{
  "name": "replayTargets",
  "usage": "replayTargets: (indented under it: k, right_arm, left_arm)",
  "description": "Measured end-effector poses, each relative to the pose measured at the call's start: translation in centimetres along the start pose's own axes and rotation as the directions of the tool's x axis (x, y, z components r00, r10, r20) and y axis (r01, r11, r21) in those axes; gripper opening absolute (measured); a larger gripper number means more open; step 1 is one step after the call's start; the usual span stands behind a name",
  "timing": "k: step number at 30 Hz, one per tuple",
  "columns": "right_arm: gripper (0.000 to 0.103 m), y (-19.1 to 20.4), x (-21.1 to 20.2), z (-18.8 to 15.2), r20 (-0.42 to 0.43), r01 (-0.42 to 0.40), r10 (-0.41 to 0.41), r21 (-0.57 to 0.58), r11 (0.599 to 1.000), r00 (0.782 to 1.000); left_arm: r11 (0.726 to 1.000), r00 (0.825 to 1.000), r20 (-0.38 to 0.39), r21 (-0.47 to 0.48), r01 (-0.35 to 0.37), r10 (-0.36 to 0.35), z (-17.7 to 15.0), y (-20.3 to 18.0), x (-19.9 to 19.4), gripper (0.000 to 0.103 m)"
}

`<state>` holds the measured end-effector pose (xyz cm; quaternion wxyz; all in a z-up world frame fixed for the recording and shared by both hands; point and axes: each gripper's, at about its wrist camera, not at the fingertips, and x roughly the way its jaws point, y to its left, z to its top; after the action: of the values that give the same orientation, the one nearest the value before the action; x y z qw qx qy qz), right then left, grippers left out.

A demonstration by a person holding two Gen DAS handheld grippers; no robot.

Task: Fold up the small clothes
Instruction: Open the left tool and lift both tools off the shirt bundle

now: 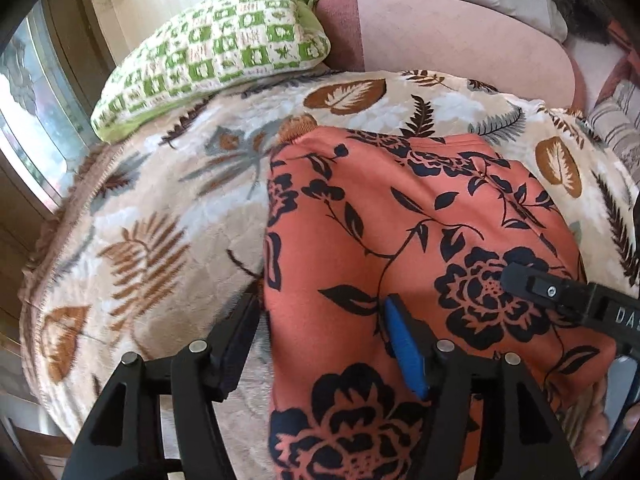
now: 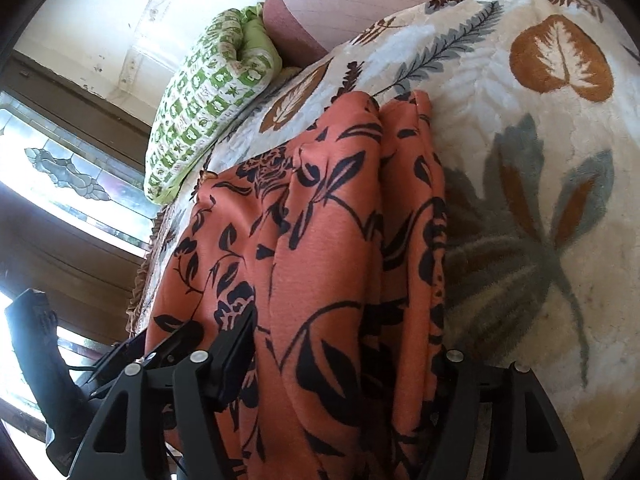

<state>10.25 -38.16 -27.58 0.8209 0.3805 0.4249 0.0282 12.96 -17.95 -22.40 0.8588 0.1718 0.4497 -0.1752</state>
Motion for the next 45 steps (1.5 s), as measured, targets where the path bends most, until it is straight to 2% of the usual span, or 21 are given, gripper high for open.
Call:
replayTargets:
  k: [5,15,20,23,26,29,32,39,45]
  right_arm:
    - [0.072,-0.8,-1.0,0.1,-0.014,-0.010,0.010,0.044,0.999,1.000]
    - [0.072,-0.5,-5.9,0.3,0.124,-0.007,0.008,-0.006,1.000,0.992]
    - [0.072,1.0,-8.3,-0.5,0.160,-0.128,0.139,-0.081,0.989,0.977]
    - [0.072,2.3,-9.0,-1.6,0.133,-0.192,0.210,-0.133,0.972,0.969]
    - [0.072,3.1,-8.8,-2.6,0.091,-0.222,0.237,-0.152,0.963,0.967]
    - [0.072,3.0,-7.5,-3.6,0.035,-0.200,0.206,-0.130,0.971,0.978]
    - [0.072,1.9,-5.2,-4.1,-0.030,-0.081,0.078,-0.110,0.991,0.997]
    - [0.072,1.1,-5.5,-4.0,-0.015,-0.129,0.129,-0.076,0.989,0.992]
    - [0.072,2.5,-8.0,-4.5,0.061,-0.104,0.115,-0.162,0.981,0.992]
  left_arm:
    - [0.997,0.996,0.059,0.027,-0.072,0.070,0.0,0.2,-2.2,0.065]
    - [0.993,0.990,0.091,0.026,-0.115,0.112,-0.6,1.2,-4.5,0.065]
    - [0.990,0.987,0.079,0.020,-0.141,0.139,-1.5,2.0,-4.9,0.065]
    - [0.988,0.987,0.057,0.004,-0.153,0.153,-2.1,2.7,-4.6,0.065]
    - [0.987,0.987,0.023,-0.009,-0.158,0.158,-3.0,3.3,-3.8,0.065]
    - [0.983,0.983,-0.004,0.017,-0.185,0.185,-3.9,2.9,-2.7,0.065]
    - [0.982,0.982,-0.014,0.027,-0.187,0.188,-4.3,2.8,-2.0,0.066]
    - [0.987,0.987,-0.008,0.000,-0.159,0.159,-3.9,3.4,-2.9,0.066]
    - [0.991,0.990,0.044,-0.012,-0.133,0.133,-3.6,3.9,-5.4,0.066]
